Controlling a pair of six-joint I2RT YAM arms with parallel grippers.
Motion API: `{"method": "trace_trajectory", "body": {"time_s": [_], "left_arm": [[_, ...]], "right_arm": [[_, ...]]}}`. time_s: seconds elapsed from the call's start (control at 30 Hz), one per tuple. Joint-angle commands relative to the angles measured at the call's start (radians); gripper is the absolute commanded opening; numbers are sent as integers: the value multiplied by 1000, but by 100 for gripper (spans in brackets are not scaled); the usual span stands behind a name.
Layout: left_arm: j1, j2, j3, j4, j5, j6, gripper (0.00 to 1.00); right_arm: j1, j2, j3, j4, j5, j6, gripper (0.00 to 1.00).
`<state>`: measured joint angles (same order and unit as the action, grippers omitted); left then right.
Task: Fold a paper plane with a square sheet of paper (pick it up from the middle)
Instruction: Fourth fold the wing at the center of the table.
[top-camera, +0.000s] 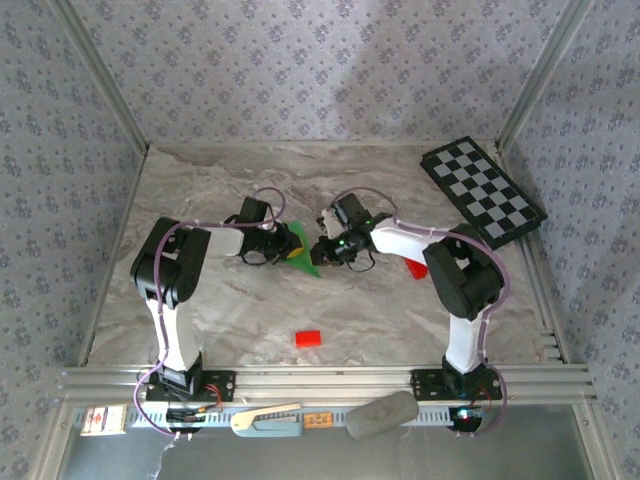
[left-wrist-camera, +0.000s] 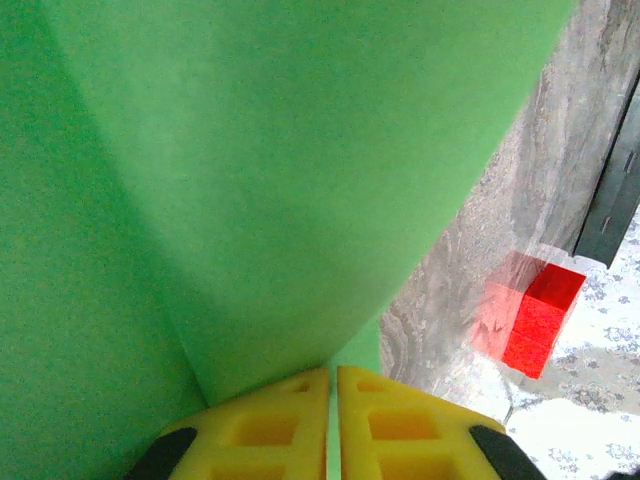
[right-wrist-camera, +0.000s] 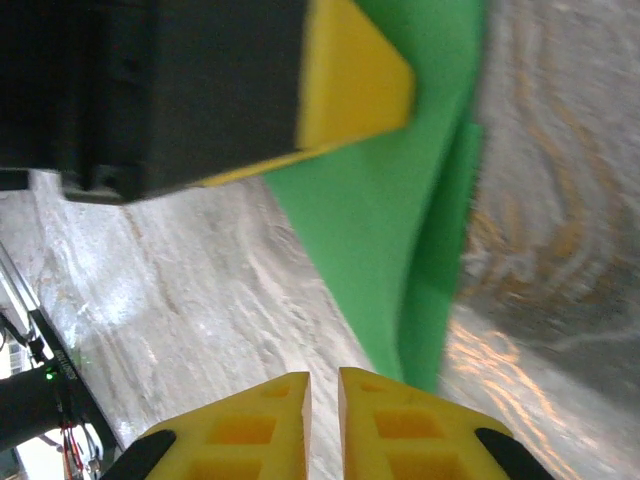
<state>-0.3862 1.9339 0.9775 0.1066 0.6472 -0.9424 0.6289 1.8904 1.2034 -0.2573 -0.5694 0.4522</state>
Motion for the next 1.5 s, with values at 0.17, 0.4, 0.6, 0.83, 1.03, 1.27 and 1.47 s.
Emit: {"method": "trace_trajectory", "body": {"time_s": [0.17, 0.4, 0.6, 0.83, 1.03, 1.27, 1.47], "left_arm": [[2, 34, 4, -76, -32, 14, 11], [2, 37, 3, -85, -35, 5, 11], [3, 41, 4, -94, -37, -1, 11], [2, 45, 7, -106, -40, -4, 11], [3, 47, 10, -113, -43, -4, 11], [1, 51, 10, -117, -46, -4, 11], [3, 51, 11, -122, -47, -4, 11]], "right_arm": [[25, 78, 86, -51, 38, -12, 14], [32, 106, 113, -78, 34, -20, 14], [34, 119, 115, -95, 55, -18, 14], [33, 131, 125, -119, 66, -24, 14], [29, 136, 124, -137, 85, -29, 14], [29, 139, 122, -143, 94, -29, 14], [28, 147, 119, -152, 101, -29, 14]]}}
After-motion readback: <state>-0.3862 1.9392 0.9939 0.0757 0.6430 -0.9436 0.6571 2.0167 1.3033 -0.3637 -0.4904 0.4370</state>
